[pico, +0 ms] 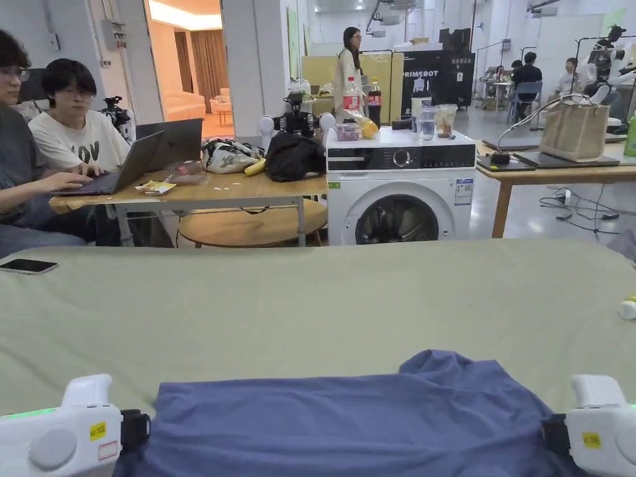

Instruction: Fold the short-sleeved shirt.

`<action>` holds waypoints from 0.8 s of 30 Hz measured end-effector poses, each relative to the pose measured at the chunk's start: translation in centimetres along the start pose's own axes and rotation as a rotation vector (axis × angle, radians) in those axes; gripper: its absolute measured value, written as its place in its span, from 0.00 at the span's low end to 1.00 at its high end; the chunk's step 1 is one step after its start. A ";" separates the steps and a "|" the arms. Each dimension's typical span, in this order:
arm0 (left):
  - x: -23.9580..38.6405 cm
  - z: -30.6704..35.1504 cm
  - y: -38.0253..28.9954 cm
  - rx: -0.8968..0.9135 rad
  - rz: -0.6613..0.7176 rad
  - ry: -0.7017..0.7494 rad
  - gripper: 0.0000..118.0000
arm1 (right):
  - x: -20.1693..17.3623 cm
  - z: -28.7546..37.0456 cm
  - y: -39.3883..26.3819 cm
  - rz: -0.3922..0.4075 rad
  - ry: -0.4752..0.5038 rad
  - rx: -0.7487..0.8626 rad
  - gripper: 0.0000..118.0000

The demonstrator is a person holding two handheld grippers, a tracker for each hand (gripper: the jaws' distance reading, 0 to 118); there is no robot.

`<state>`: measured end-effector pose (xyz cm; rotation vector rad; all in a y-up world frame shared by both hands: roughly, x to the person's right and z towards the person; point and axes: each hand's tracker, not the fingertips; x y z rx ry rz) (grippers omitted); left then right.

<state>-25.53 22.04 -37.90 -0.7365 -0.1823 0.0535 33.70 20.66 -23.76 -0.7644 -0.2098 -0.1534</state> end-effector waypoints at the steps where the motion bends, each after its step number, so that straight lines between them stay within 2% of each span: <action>1: 0.0 0.2 0.0 0.015 0.002 -0.019 0.66 | 0.1 0.2 -0.1 0.003 -0.009 0.009 0.64; 4: 0.4 1.6 0.1 0.069 0.057 -0.100 0.66 | 0.2 1.4 -0.3 -0.018 0.012 0.083 0.64; 8: 2.2 3.5 0.1 0.118 -0.007 -0.076 0.65 | -1.0 3.3 -0.2 -0.013 0.024 0.157 0.64; 9: 2.5 4.1 0.0 0.134 -0.022 -0.085 0.63 | -1.4 3.9 -0.2 -0.002 0.035 0.165 0.60; 10: 2.9 4.8 -0.2 0.151 -0.038 -0.092 0.55 | -2.2 4.5 -0.3 0.019 0.050 0.188 0.52; 11: 3.5 5.6 -0.3 0.157 -0.045 -0.097 0.34 | -2.9 5.2 -0.5 0.045 0.050 0.202 0.28; 12: 3.8 6.3 -0.6 0.167 -0.049 -0.105 0.16 | -3.4 5.8 -0.7 0.065 0.052 0.207 0.10; 13: 4.1 7.2 -1.2 0.191 -0.049 -0.120 0.03 | -4.0 6.6 -1.2 0.077 0.061 0.218 0.03; 15: 4.5 8.6 -2.0 0.189 -0.060 -0.181 0.00 | -5.1 7.5 -2.2 0.101 0.106 0.230 0.00; 19: 4.9 10.6 -4.3 0.185 -0.081 -0.184 0.00 | -7.0 8.6 -4.8 0.128 0.102 0.231 0.00; 24: 4.8 11.8 -5.6 0.167 -0.076 -0.179 0.00 | -8.3 8.7 -6.4 0.124 0.112 0.205 0.00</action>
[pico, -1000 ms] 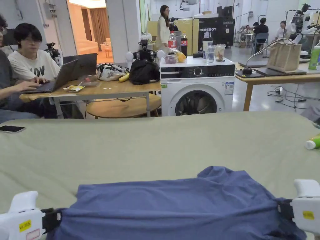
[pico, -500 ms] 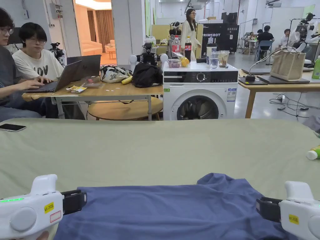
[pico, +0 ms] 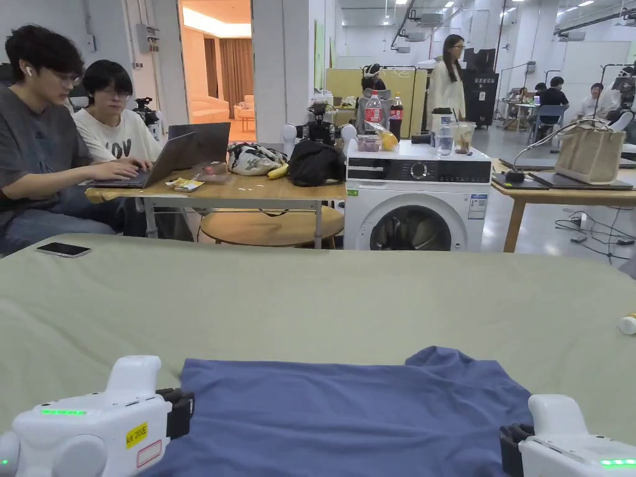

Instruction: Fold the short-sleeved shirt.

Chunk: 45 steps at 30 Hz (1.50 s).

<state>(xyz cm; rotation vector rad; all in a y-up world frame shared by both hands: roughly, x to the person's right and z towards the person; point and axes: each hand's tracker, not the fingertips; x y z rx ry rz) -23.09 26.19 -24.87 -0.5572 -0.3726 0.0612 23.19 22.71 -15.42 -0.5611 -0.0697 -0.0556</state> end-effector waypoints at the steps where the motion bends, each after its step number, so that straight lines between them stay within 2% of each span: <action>1: 0.0 0.2 0.0 -0.010 -0.009 0.006 0.00 | -0.2 0.2 0.0 -0.009 0.000 0.003 0.00; 3: -0.4 0.6 0.0 -0.007 -0.021 0.016 0.00 | -0.3 0.4 0.1 -0.012 0.001 0.007 0.00; 4: -0.8 0.7 0.0 -0.017 -0.020 0.027 0.08 | -0.3 0.6 0.3 -0.012 0.005 0.008 0.00; 5: -1.5 0.6 0.1 -0.045 -0.007 0.029 0.32 | -0.3 0.7 0.3 -0.015 0.008 0.011 0.00; 6: -2.6 0.4 -0.1 -0.094 0.020 0.015 0.46 | 0.0 1.1 0.3 -0.021 0.015 0.013 0.00; 7: -3.6 0.2 -0.5 -0.115 0.040 0.008 0.51 | 0.2 1.3 0.3 -0.030 0.026 0.010 0.00; 9: -5.2 -0.3 -1.7 -0.162 0.060 0.057 0.51 | 0.5 1.6 0.0 -0.040 0.036 0.009 0.00; 12: -7.1 -1.3 -3.5 -0.206 0.143 0.070 0.50 | 1.2 1.8 -0.7 -0.057 0.041 -0.006 0.00; 13: -7.5 -1.9 -4.1 -0.214 0.164 0.064 0.38 | 1.4 1.8 -0.9 -0.065 0.041 -0.012 0.00; 14: -7.7 -2.5 -4.5 -0.218 0.172 0.068 0.09 | 1.5 2.0 -1.1 -0.070 0.040 -0.016 0.00; 15: -7.8 -3.2 -4.9 -0.232 0.176 0.072 0.00 | 1.7 2.0 -1.3 -0.074 0.036 -0.024 0.00; 17: -7.8 -4.9 -5.4 -0.301 0.186 0.043 0.00 | 2.1 2.1 -1.7 -0.075 0.023 -0.038 0.00; 18: -7.6 -5.9 -5.7 -0.346 0.171 0.082 0.00 | 2.5 2.2 -1.9 -0.073 0.013 -0.045 0.00; 19: -7.6 -6.6 -6.0 -0.364 0.143 0.141 0.00 | 2.9 2.2 -2.2 -0.069 -0.014 -0.057 0.00; 21: -7.8 -7.1 -5.8 -0.334 0.188 0.094 0.00 | 3.7 2.5 -2.8 -0.066 -0.089 -0.093 0.02; 22: -7.9 -7.0 -5.5 -0.339 0.197 0.093 0.00 | 5.0 2.2 -3.4 -0.077 -0.093 -0.089 0.15; 23: -7.8 -6.9 -5.6 -0.349 0.191 0.092 0.00 | 5.8 2.3 -3.7 -0.099 -0.101 -0.089 0.43; 24: -7.7 -6.8 -5.6 -0.350 0.163 0.088 0.00 | 6.3 2.4 -4.0 -0.122 -0.111 -0.091 0.55; 26: -7.4 -7.0 -5.5 -0.363 0.126 0.090 0.00 | 7.6 2.5 -4.4 -0.178 -0.133 -0.106 0.55; 29: -5.8 -6.8 -5.4 -0.374 0.069 0.123 0.00 | 8.6 2.1 -4.9 -0.243 -0.105 -0.125 0.55; 32: -4.8 -6.7 -5.4 -0.381 0.005 0.146 0.00 | 8.0 0.9 -5.1 -0.224 -0.087 -0.154 0.54; 33: -4.6 -6.7 -5.4 -0.382 -0.003 0.148 0.00 | 7.8 0.1 -5.3 -0.205 -0.095 -0.177 0.44; 34: -4.5 -6.7 -5.4 -0.381 -0.007 0.150 0.00 | 7.7 -1.0 -5.5 -0.194 -0.115 -0.213 0.27; 35: -4.8 -6.5 -5.4 -0.380 -0.008 0.152 0.00 | 7.8 -2.1 -6.0 -0.196 -0.137 -0.264 0.06; 39: -5.3 -5.9 -5.7 -0.359 0.031 0.138 0.00 | 6.7 -1.3 -6.6 -0.193 -0.087 -0.227 0.04; 41: -5.8 -5.6 -5.5 -0.355 0.065 0.112 0.00 | 6.4 -1.3 -6.3 -0.134 -0.116 -0.230 0.04; 42: -6.1 -5.2 -5.2 -0.352 0.107 0.089 0.00 | 6.4 -1.1 -5.9 -0.141 -0.117 -0.226 0.04; 45: -6.0 -0.4 -3.7 -0.092 0.118 0.085 0.00 | 5.8 1.1 -4.4 -0.115 -0.137 -0.161 0.04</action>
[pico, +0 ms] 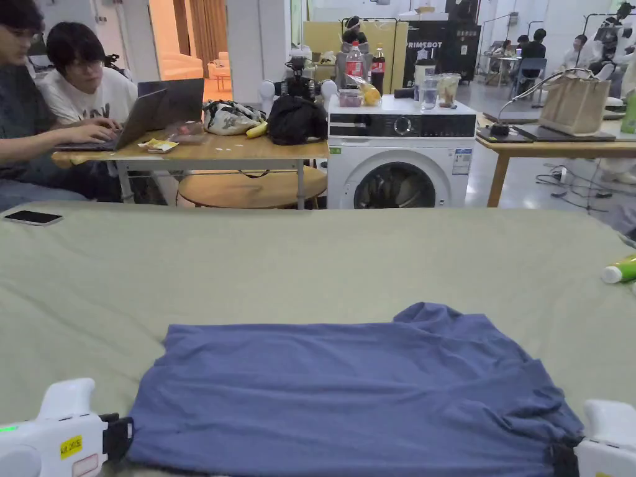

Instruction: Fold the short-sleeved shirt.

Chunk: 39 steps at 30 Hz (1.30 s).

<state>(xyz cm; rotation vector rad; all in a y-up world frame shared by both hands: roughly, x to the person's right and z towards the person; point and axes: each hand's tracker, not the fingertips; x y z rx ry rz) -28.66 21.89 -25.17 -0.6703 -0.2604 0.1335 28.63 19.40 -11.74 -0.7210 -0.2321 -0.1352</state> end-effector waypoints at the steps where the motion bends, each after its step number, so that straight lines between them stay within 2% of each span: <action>1: 0.2 1.2 0.7 0.024 -0.004 0.018 0.00 | -0.2 0.8 0.5 0.007 0.002 0.016 0.04; 4: -1.7 2.9 1.6 -0.004 0.007 -0.001 0.00 | -0.6 2.8 1.3 0.002 0.000 0.037 0.04; 10: -2.7 7.4 -1.7 0.029 0.030 -0.040 0.00 | -0.4 6.6 -0.8 0.004 0.036 0.058 0.04; 16: -3.3 10.7 -4.7 -0.024 0.058 -0.058 0.00 | 1.6 9.3 -3.9 -0.054 0.044 0.006 0.04; 18: -3.0 10.8 -5.8 -0.011 0.040 -0.043 0.00 | 1.9 8.8 -5.1 -0.035 0.043 -0.012 0.07; 19: -2.9 10.6 -6.4 -0.066 0.003 -0.031 0.00 | 1.8 8.6 -5.7 -0.023 0.036 -0.022 0.17; 20: -2.9 10.4 -6.9 -0.053 0.003 -0.041 0.14 | 1.9 8.2 -5.9 -0.011 0.033 -0.036 0.36; 21: -3.0 9.9 -7.4 -0.067 0.011 -0.058 0.27 | 1.5 7.7 -4.0 -0.053 0.056 -0.069 0.44; 23: -3.2 9.2 -7.9 -0.097 0.063 -0.104 0.46 | 1.1 7.7 -2.6 -0.075 0.064 -0.017 0.44; 24: -3.2 9.2 -8.1 -0.105 0.084 -0.122 0.48 | 0.7 7.8 -1.5 -0.081 0.061 -0.019 0.45; 25: -2.9 9.2 -7.7 -0.054 0.120 -0.133 0.49 | 1.5 8.4 -3.5 -0.080 0.059 -0.011 0.45; 27: -2.1 9.3 -6.5 -0.014 0.069 -0.116 0.49 | 1.0 9.4 -2.8 -0.058 0.041 0.057 0.45; 31: 2.6 9.5 -3.0 0.096 -0.098 -0.090 0.49 | -1.3 10.8 0.0 -0.069 0.096 0.181 0.45; 34: 6.0 8.9 -1.0 0.148 -0.102 -0.112 0.49 | -2.8 9.4 1.0 -0.064 0.154 0.214 0.44; 35: 6.9 8.6 -0.5 0.169 -0.086 -0.123 0.45 | -3.5 8.9 1.1 -0.054 0.154 0.215 0.37; 37: 8.5 8.1 0.1 0.218 -0.053 -0.148 0.25 | -5.6 8.4 1.3 -0.012 0.159 0.231 0.10; 38: 8.5 7.6 0.0 0.219 -0.055 -0.155 0.05 | -6.4 8.0 1.2 -0.003 0.172 0.229 0.01; 39: 9.0 7.3 0.1 0.209 -0.064 -0.160 0.00 | -7.0 7.8 1.1 0.007 0.179 0.229 0.00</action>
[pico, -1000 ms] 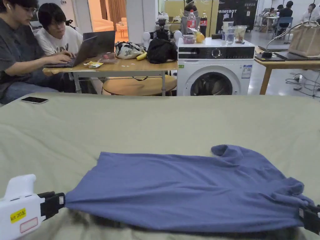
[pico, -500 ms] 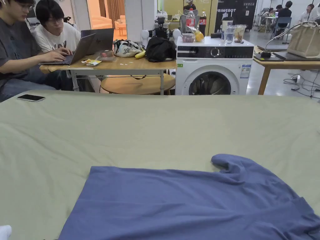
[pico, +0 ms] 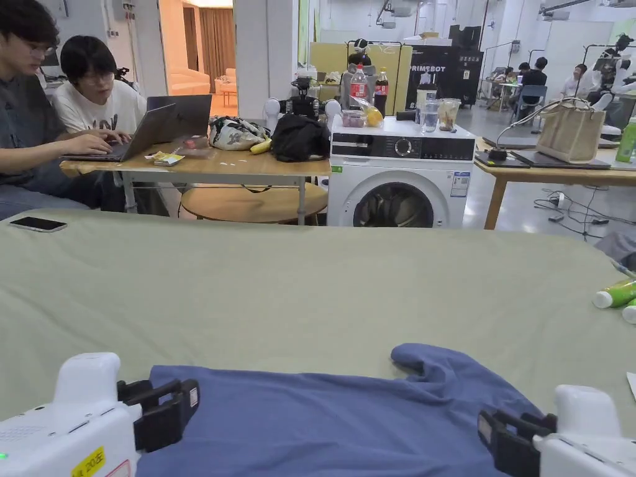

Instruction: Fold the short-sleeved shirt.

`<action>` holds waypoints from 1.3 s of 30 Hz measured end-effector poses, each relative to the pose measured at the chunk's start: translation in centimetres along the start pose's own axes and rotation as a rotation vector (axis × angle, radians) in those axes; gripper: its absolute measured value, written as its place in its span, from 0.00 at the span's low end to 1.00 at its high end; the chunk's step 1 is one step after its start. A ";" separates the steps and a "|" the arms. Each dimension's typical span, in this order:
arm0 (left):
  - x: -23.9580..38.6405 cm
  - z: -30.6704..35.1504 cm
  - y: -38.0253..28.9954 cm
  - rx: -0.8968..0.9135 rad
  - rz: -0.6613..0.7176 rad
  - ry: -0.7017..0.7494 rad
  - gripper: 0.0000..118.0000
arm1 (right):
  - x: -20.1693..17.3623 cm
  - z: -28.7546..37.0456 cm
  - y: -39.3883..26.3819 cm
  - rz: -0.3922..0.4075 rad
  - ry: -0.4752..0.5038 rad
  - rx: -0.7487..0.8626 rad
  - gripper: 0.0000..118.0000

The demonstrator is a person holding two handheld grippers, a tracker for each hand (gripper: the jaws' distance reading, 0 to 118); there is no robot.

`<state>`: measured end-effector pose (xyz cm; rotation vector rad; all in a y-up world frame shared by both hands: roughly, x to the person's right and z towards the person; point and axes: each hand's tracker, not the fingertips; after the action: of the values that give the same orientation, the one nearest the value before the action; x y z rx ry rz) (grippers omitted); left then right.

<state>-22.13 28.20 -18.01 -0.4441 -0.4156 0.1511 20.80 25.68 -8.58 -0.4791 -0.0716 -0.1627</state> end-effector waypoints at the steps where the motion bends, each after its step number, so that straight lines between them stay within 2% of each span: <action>1: 0.4 -0.2 0.0 -0.001 -0.003 -0.013 0.00 | -0.6 -0.3 -0.2 0.016 0.004 0.000 0.00; 4: 1.6 -0.5 -0.3 0.002 -0.076 -0.015 0.00 | -2.0 -0.9 -0.4 0.056 -0.012 -0.017 0.00; 5: 2.1 -0.2 -0.3 0.056 -0.148 0.036 0.00 | -2.2 -0.9 -0.4 0.048 0.022 -0.038 0.00; 6: 2.5 -0.3 -0.2 0.015 -0.226 0.071 0.00 | -2.1 -0.8 -0.3 0.022 0.067 -0.027 0.00; 7: 2.6 -0.4 0.0 0.012 -0.263 0.080 0.00 | -2.3 -0.7 -0.3 0.024 0.071 -0.016 0.00; 10: 0.3 -1.6 1.8 -0.034 -0.209 0.060 0.00 | -2.5 -1.3 -0.1 0.037 0.053 -0.018 0.00; 11: -0.9 -2.4 2.7 -0.040 -0.174 0.073 0.06 | -2.3 -1.4 -0.1 0.008 0.083 -0.017 0.00; 13: -3.0 -4.9 4.0 -0.097 -0.178 0.145 0.38 | -1.9 -1.7 -0.1 -0.047 0.132 -0.014 0.00; 14: -4.1 -6.4 4.4 -0.127 -0.182 0.152 0.51 | -1.5 -1.8 0.1 -0.063 0.150 -0.017 0.00; 15: -5.2 -8.4 5.0 -0.156 -0.164 0.138 0.51 | -1.3 -2.0 0.1 -0.065 0.153 -0.022 0.00; 18: -9.1 -14.9 5.7 -0.344 -0.013 0.107 0.51 | -0.8 -2.7 0.0 -0.062 0.145 -0.046 0.00; 22: -12.8 -22.7 4.6 -0.459 0.051 0.147 0.51 | 1.3 -3.7 -0.3 -0.080 0.108 -0.099 0.00; 25: -14.4 -26.3 3.2 -0.510 0.109 0.204 0.38 | 3.6 -3.9 -0.5 -0.101 0.043 -0.143 0.00; 27: -14.4 -26.8 2.5 -0.491 0.109 0.222 0.25 | 5.2 -4.0 -0.5 -0.101 0.003 -0.163 0.00; 28: -13.8 -26.7 2.5 -0.478 0.086 0.223 0.18 | 5.8 -4.1 -0.4 -0.101 -0.012 -0.168 0.00; 29: -13.2 -26.8 2.7 -0.488 0.017 0.232 0.06 | 6.5 -4.4 -0.1 -0.107 -0.014 -0.174 0.00; 30: -12.7 -26.8 2.8 -0.502 -0.030 0.229 0.01 | 7.2 -4.8 0.3 -0.116 -0.008 -0.185 0.00; 31: -12.2 -26.4 2.9 -0.511 -0.061 0.225 0.00 | 7.9 -5.6 0.9 -0.124 -0.002 -0.198 0.04; 32: -11.7 -26.4 2.8 -0.530 -0.057 0.211 0.00 | 8.4 -6.5 1.7 -0.123 -0.011 -0.204 0.28; 36: -11.0 -26.7 2.3 -0.532 -0.073 0.213 0.00 | 10.5 -10.4 5.3 -0.088 -0.065 -0.234 0.56; 38: -11.3 -27.5 2.4 -0.562 -0.059 0.217 0.00 | 12.5 -14.1 6.2 -0.014 -0.123 -0.325 0.55; 39: -11.1 -27.1 2.6 -0.587 -0.010 0.220 0.00 | 13.2 -15.8 6.4 0.007 -0.147 -0.345 0.55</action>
<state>-20.85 17.51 -45.39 -1.0256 -0.2389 -0.0343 35.39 22.10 -24.05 -0.8357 -0.1871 -0.1328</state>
